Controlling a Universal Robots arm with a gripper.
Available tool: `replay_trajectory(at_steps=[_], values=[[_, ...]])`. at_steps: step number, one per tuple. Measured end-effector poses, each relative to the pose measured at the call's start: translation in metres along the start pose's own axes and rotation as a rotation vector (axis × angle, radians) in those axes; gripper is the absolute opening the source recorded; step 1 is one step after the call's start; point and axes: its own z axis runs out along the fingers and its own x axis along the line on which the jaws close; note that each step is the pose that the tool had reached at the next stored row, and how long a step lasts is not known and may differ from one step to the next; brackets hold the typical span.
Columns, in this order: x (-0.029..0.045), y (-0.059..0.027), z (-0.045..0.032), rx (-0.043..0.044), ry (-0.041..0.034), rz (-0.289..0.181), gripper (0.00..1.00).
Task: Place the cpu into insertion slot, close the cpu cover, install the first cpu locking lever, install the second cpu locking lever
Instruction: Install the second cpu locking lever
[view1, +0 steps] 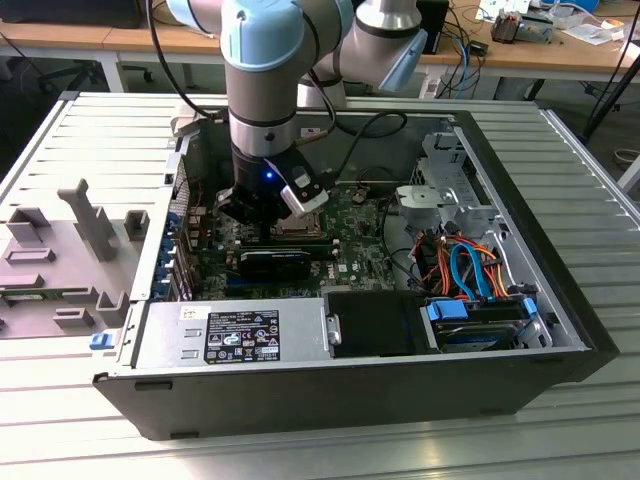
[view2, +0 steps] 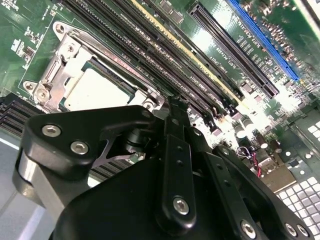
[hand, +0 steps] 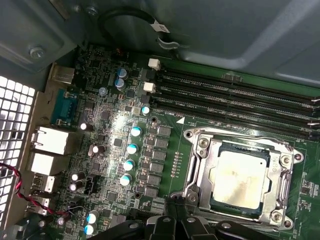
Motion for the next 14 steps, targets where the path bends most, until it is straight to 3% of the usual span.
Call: replay_trajectory(at_steps=[3,8,14], values=[[0.0000,0.0002,0.0010,0.0000,0.0001,0.000,0.11],[-0.0003,0.0002,0.0052,-0.0155,-0.0042,-0.001,0.11],[-0.0001,-0.0001,0.0044,-0.0162,-0.0038,-0.001,0.11]])
